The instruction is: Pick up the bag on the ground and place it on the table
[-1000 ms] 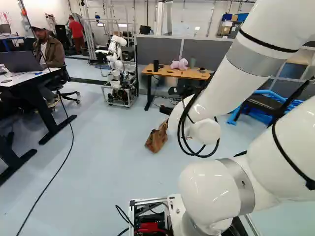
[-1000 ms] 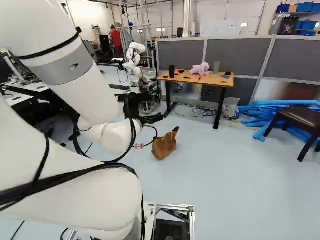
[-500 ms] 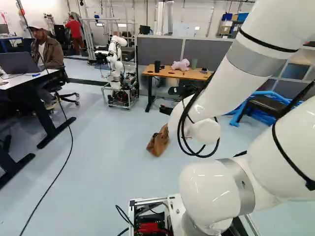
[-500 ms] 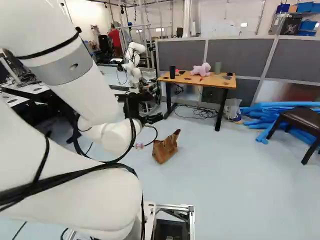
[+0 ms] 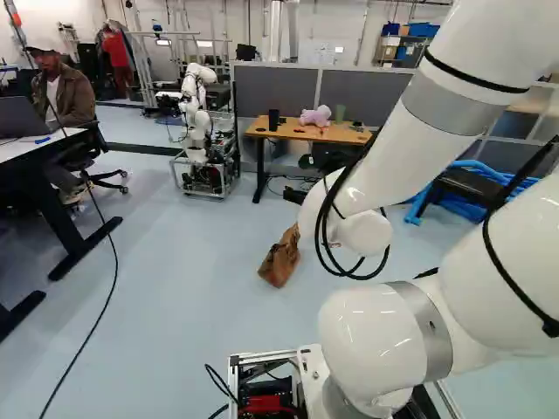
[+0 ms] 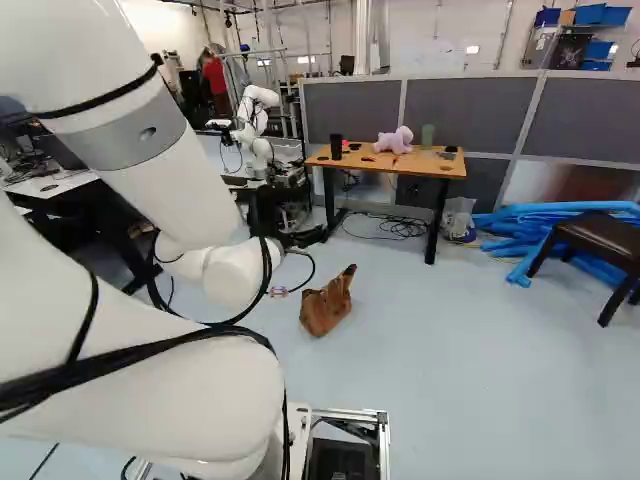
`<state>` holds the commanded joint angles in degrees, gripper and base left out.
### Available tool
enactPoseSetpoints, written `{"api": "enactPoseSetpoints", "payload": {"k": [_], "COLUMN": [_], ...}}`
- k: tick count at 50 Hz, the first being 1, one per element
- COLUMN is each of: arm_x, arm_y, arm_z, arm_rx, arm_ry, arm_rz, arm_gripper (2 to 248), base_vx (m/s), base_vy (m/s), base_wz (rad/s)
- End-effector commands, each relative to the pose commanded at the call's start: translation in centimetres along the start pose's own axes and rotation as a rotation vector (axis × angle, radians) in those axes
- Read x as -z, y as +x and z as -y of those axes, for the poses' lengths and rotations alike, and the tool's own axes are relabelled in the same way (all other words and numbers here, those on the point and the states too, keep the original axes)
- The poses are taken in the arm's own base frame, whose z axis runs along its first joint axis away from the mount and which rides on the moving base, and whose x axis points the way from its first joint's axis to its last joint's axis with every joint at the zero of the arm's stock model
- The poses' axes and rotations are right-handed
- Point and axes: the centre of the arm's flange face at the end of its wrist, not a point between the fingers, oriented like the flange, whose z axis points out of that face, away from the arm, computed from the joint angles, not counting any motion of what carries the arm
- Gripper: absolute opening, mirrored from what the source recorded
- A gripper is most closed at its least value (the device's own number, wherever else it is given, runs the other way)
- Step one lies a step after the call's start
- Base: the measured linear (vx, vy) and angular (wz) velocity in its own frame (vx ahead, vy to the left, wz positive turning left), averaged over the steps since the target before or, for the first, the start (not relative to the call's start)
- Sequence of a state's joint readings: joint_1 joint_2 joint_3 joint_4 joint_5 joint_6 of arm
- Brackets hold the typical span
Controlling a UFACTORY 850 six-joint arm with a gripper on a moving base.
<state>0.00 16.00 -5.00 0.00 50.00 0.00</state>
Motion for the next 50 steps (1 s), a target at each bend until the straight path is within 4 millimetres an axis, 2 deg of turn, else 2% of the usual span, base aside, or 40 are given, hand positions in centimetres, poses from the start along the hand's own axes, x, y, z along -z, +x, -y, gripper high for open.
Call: {"api": "enactPoseSetpoints", "payload": {"k": [50], "arm_x": [0.0], "arm_y": [0.0], "arm_z": [0.0], "arm_rx": [0.0], "arm_ry": [0.0], "arm_rz": [0.0], "arm_gripper": [247], "base_vx": [0.144], "base_vy": [0.029], "base_wz": [-0.269]}}
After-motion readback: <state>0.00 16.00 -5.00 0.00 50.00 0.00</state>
